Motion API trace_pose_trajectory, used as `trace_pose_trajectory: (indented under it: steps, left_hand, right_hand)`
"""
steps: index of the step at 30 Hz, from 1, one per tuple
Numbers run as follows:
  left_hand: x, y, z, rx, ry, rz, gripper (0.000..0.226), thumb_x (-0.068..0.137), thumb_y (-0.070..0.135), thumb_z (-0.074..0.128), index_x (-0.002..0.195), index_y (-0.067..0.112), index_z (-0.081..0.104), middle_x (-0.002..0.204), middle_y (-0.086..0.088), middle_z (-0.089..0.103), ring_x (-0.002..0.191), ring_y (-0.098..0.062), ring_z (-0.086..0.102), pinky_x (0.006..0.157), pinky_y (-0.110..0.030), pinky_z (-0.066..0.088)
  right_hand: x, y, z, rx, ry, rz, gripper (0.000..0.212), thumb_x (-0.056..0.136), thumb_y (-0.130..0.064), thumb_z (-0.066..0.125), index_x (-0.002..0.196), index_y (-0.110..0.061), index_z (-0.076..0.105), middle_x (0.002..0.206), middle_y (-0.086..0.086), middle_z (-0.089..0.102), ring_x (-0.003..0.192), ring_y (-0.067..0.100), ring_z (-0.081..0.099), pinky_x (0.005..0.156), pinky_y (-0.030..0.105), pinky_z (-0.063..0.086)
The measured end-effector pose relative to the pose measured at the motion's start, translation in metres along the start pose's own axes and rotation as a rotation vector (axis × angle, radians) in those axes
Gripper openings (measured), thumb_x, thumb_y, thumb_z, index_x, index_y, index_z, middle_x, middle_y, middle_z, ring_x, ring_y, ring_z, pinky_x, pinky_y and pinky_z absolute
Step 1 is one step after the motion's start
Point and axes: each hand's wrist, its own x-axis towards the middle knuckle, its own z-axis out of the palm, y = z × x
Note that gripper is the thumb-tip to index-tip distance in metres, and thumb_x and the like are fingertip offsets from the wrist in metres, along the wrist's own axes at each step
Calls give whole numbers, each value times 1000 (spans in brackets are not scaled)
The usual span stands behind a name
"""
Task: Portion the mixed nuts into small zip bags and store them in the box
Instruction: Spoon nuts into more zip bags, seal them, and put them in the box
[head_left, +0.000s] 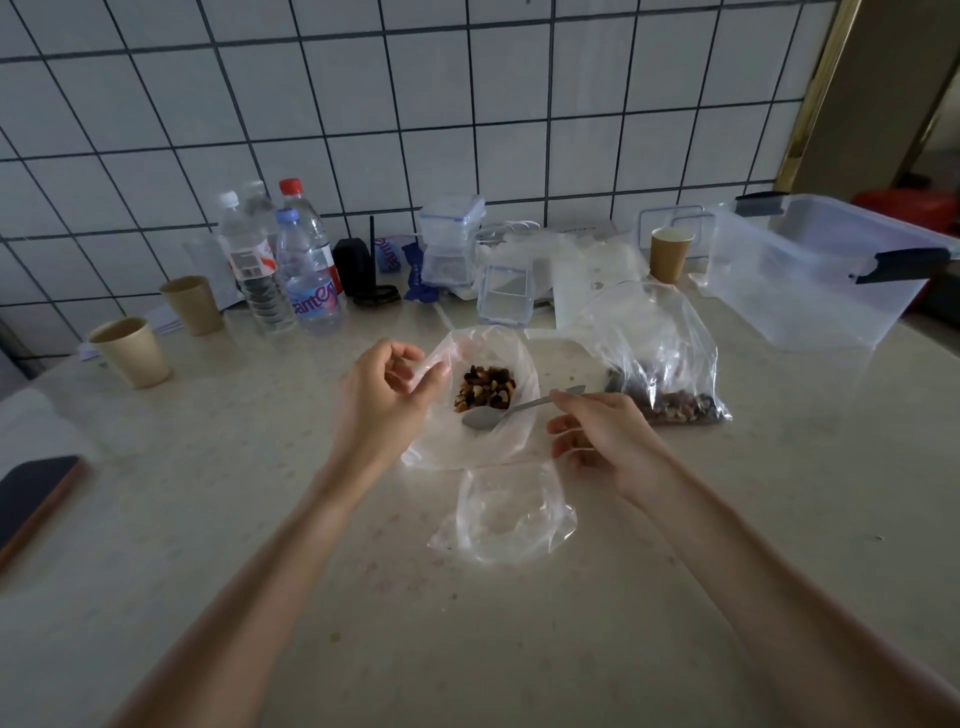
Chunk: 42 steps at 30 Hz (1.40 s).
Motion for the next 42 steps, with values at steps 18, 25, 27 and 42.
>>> trace_pose_trajectory:
  steps: [18,25,27,42]
  left_hand:
    - [47,-34,68,197,-153,-183,55,95,51,60,54,16,55,47,6,51,45,-13,50,50,-29,42]
    - [45,-38,64,18,-46,-282,47,94,40,63,55,20,49,45,8,40,46,-15,39,48,-31,35]
    - [42,-36,64,-7,-21,-255,44,96,38,62,58,19,50,51,2,45,50,-16,42,50,-32,37]
    - [37,-40,67,6,-50,-88,29,103,35,54,77,23,61,61,2,51,55,-1,49,50,-11,40]
  right_hand:
    - [30,-10,30,-30,-154,-229,26,109,-19,48,105,-3,67,77,12,74,56,27,68,39,30,41]
    - [23,-15,19,-236,69,-557,25,110,-19,43,100,-13,66,80,6,75,58,23,72,40,35,48]
    - [23,-14,19,-312,134,-650,25,108,-16,46,96,-14,68,78,1,74,57,15,70,44,26,49]
    - [31,-1,32,-533,250,-838,23,100,-12,57,81,-12,71,58,10,67,52,29,65,50,44,53]
